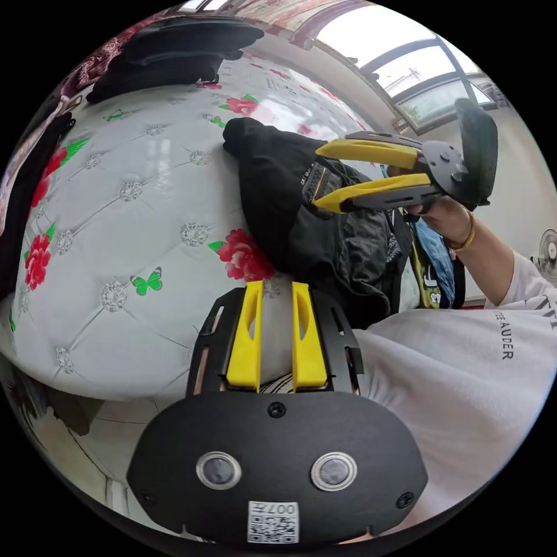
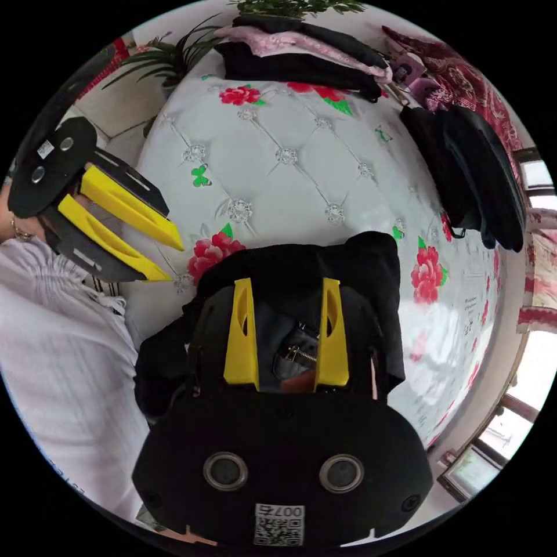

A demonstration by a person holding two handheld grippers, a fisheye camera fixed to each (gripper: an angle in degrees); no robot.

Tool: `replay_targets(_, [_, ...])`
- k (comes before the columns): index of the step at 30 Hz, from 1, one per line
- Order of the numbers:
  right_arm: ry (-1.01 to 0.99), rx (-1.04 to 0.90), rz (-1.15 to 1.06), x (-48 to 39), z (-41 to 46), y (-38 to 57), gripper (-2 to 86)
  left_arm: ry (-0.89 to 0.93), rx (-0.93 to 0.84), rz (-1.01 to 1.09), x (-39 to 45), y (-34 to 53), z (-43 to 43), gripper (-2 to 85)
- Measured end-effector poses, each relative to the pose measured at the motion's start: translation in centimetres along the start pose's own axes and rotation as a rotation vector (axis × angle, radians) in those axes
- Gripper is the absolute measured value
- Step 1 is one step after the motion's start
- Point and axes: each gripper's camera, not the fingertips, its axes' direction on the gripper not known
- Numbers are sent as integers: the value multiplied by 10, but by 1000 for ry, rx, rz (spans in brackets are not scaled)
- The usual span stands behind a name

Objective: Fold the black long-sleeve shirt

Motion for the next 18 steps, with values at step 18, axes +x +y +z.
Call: replay_targets(18, [301, 661, 755, 43, -228, 165, 11, 181, -85, 473, 148, -33, 27, 213])
